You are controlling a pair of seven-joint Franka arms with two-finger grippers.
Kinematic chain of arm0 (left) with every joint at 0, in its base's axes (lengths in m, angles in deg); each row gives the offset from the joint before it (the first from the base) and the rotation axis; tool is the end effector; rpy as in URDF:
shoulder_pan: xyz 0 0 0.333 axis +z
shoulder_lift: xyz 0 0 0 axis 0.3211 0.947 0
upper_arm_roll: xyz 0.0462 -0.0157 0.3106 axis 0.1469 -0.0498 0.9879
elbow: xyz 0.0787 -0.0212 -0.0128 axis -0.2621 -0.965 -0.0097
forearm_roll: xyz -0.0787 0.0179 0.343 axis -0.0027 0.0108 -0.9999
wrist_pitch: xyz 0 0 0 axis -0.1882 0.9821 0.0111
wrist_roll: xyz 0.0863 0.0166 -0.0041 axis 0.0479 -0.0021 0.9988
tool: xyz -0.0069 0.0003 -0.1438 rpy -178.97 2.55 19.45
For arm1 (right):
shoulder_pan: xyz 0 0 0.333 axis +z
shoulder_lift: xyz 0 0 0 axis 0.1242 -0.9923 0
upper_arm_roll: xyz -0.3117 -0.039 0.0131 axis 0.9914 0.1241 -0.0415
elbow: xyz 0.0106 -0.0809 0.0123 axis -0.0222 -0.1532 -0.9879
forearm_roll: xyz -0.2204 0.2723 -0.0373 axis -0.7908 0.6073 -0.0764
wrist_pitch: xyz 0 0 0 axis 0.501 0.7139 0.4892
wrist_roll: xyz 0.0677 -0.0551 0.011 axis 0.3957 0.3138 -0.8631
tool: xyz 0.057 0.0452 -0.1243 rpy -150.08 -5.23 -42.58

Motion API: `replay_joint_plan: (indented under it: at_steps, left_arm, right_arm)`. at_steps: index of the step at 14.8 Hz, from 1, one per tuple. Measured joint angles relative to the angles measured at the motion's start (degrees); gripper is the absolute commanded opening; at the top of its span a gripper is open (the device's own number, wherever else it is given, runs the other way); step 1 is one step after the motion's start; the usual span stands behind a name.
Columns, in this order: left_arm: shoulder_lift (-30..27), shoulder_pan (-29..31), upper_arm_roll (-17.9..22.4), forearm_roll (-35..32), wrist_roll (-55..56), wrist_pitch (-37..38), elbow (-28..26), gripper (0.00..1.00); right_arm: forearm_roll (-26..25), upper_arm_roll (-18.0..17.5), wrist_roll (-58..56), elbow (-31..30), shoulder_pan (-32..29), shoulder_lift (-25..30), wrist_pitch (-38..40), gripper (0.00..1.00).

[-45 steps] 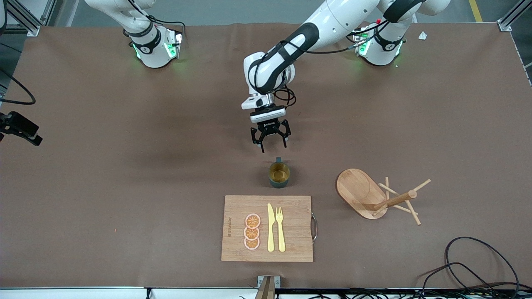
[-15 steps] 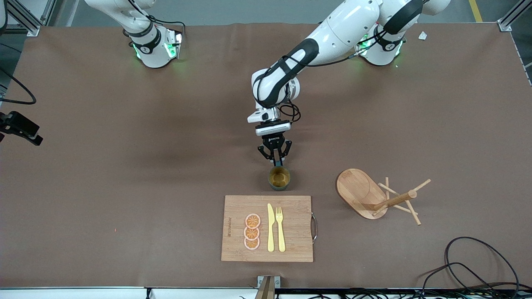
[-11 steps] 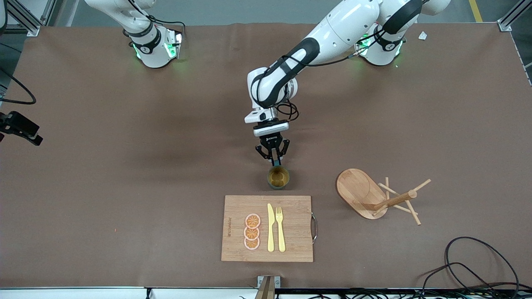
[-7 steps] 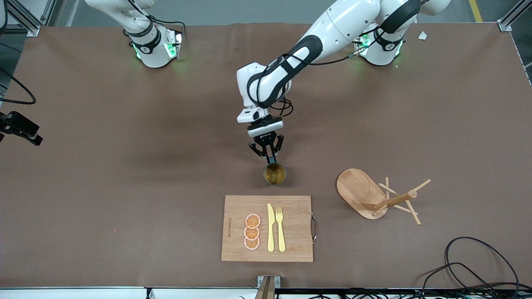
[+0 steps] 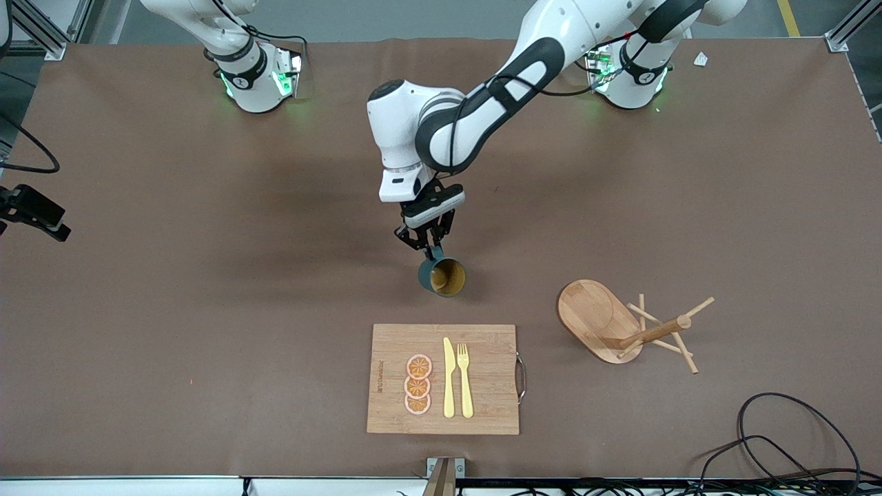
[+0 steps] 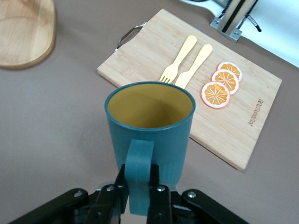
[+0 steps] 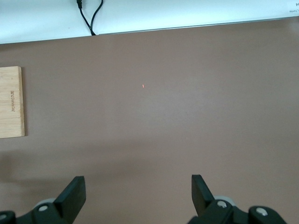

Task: Pass cup and hang on rack
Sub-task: 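Grasp the mug handle with the left gripper and lift, then carry the mug with the left gripper to the wooden rack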

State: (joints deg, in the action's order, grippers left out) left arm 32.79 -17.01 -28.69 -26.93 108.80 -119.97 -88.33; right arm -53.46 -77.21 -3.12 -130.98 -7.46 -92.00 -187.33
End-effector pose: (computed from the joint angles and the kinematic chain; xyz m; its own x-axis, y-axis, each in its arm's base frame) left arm 0.4547 -0.5401 0.2995 0.6708 0.5662 0.4791 0.5638 -0.8089 0.1666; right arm 0.5598 -0.0441 0.5956 0.9796 -0.0892 0.1798 -0.0931 -0.9956 0.0135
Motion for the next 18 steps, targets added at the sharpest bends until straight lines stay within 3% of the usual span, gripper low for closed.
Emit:
replay_joint_plan:
  at_steps: [9,15,18]
  left_arm:
    - [-12.05,16.48,-0.01,42.48,-25.86,0.07,3.57,0.01]
    - [-13.14,26.57,0.03,64.02,-33.14,0.08,3.99,0.01]
    - [-13.13,31.40,0.04,70.74,-34.36,2.96,3.99,0.01]
  right_arm:
    - [0.00,0.01,0.00,0.00,-0.01,0.00,0.00,1.00]
    - [0.00,0.01,0.00,0.00,-0.01,-0.01,0.00,1.00]
    - [0.00,0.02,0.00,0.00,-0.01,-0.01,0.00,1.00]
